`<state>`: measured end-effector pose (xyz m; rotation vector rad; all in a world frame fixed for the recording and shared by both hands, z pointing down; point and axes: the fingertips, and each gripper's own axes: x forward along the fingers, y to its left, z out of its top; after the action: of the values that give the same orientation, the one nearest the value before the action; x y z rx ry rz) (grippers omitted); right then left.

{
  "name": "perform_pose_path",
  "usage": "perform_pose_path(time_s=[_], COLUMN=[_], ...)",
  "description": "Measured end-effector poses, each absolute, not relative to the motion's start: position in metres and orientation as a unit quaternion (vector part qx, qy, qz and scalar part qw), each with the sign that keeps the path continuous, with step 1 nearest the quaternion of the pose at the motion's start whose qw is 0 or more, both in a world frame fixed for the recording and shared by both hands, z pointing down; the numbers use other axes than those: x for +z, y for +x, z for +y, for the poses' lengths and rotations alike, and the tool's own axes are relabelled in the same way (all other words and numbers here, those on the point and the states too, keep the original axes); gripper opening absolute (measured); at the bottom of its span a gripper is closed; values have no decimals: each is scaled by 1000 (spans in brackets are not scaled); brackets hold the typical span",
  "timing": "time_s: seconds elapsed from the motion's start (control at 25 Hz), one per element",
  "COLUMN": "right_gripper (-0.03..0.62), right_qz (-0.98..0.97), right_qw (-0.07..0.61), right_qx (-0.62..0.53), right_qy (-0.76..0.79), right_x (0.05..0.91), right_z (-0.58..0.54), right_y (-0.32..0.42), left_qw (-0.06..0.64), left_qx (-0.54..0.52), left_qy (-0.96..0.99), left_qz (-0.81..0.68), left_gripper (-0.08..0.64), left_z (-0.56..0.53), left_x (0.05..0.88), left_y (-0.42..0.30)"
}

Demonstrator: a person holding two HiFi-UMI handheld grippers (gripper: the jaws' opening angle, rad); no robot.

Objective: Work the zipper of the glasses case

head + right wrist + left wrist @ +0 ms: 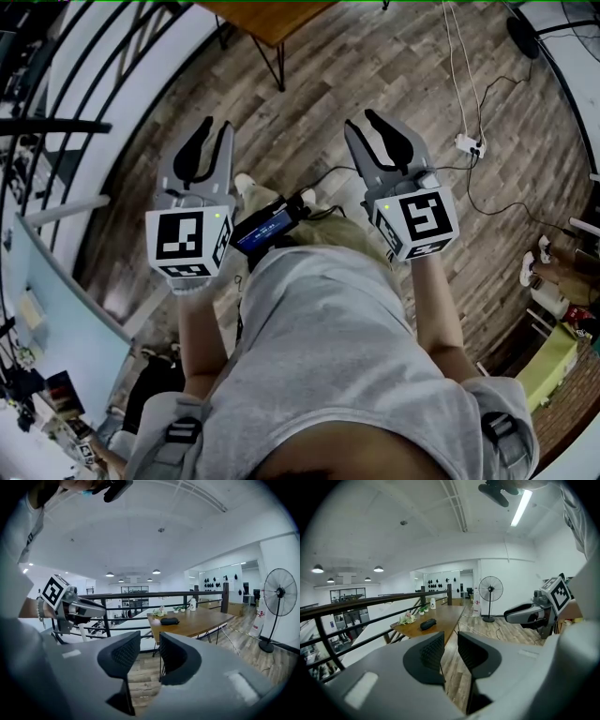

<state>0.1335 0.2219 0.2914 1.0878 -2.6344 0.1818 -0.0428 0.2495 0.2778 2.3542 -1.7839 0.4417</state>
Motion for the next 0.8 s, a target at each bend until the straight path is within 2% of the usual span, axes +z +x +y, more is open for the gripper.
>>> perform_pose_path(time_s=[0.8], right_gripper=[132], right_qz=[-892], right_qw=[143], right_qx=[89], right_qy=[419], right_x=[305], right_z=[173], right_y=[149], left_qw=[80], left_qx=[145], left_qy=[802], left_qz=[-573], left_gripper=[123], left_z=[180], left_x=[281], left_y=[-41])
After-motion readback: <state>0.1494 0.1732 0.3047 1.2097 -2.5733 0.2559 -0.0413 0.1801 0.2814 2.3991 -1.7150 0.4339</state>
